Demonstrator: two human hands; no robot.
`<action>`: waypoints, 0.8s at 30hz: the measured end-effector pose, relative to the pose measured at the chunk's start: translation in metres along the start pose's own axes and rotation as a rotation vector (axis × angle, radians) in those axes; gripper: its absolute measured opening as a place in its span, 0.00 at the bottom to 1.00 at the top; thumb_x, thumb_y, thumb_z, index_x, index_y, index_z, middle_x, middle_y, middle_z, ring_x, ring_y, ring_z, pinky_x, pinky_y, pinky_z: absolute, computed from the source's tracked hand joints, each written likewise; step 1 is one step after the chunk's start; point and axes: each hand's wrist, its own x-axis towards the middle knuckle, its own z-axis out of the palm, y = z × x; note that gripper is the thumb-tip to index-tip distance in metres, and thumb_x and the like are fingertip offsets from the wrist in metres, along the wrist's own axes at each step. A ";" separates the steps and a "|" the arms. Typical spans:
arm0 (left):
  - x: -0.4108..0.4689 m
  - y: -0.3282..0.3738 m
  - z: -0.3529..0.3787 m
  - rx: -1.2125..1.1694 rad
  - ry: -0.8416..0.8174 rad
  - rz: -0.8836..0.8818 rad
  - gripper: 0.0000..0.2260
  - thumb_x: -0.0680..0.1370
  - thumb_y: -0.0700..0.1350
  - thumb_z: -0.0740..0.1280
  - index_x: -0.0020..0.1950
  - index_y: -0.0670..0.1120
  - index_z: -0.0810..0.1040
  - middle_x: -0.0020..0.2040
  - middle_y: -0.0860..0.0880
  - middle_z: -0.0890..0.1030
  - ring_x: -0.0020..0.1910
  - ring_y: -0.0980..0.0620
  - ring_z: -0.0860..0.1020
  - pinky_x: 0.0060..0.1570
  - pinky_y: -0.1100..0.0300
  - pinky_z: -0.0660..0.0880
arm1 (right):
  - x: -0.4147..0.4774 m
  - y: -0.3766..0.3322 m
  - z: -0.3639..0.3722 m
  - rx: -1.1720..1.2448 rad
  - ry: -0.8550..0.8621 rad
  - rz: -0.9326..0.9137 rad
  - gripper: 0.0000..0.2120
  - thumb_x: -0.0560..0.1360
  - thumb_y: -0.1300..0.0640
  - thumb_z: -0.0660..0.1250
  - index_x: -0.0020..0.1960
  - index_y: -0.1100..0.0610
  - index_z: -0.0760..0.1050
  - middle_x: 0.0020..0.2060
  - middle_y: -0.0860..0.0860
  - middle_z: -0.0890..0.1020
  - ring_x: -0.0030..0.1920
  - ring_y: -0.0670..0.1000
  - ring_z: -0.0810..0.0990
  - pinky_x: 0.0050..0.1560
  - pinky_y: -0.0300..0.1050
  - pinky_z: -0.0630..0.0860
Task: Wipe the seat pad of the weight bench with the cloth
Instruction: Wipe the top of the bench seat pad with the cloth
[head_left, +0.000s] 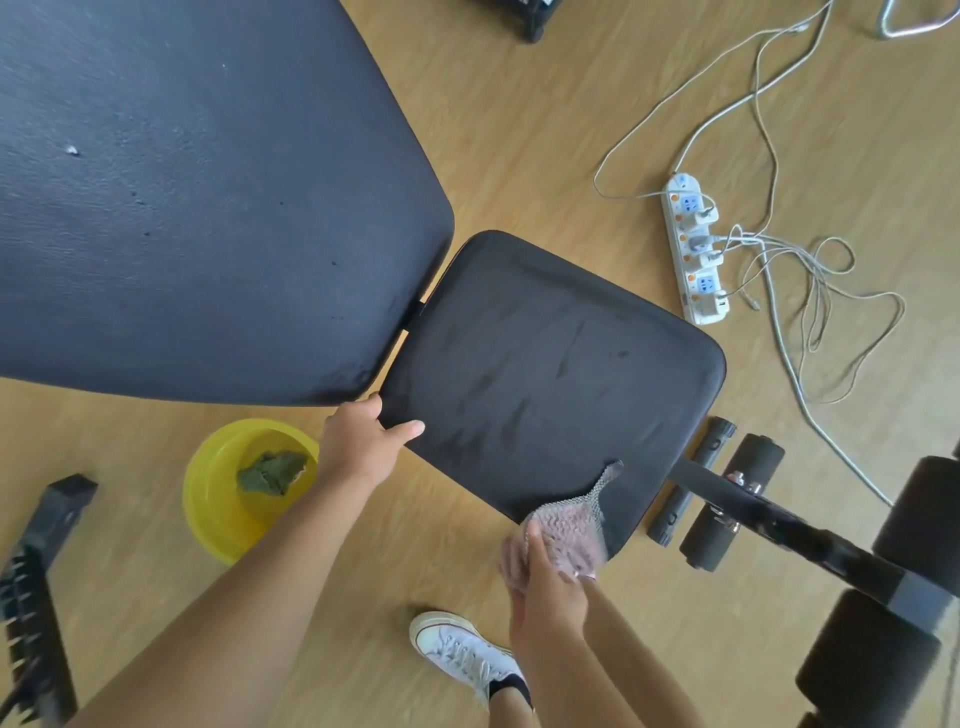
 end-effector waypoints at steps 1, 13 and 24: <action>0.000 0.001 -0.002 -0.003 -0.018 -0.008 0.35 0.76 0.53 0.74 0.77 0.38 0.69 0.71 0.41 0.78 0.73 0.41 0.74 0.66 0.51 0.72 | -0.009 -0.002 0.021 0.040 -0.025 -0.004 0.08 0.80 0.55 0.70 0.43 0.55 0.76 0.37 0.50 0.81 0.33 0.40 0.83 0.40 0.33 0.79; 0.020 -0.007 -0.024 -0.191 -0.137 -0.168 0.17 0.76 0.58 0.64 0.42 0.44 0.79 0.40 0.45 0.80 0.42 0.42 0.78 0.46 0.56 0.74 | -0.021 -0.016 0.119 0.477 0.045 0.144 0.22 0.72 0.52 0.79 0.60 0.57 0.74 0.44 0.45 0.85 0.49 0.47 0.86 0.50 0.38 0.78; 0.036 -0.014 -0.023 -0.352 -0.173 -0.221 0.16 0.70 0.52 0.68 0.42 0.39 0.83 0.40 0.42 0.85 0.47 0.37 0.85 0.57 0.46 0.80 | -0.024 -0.015 0.165 0.406 -0.196 0.031 0.14 0.76 0.51 0.74 0.39 0.59 0.76 0.24 0.47 0.82 0.25 0.43 0.82 0.36 0.35 0.76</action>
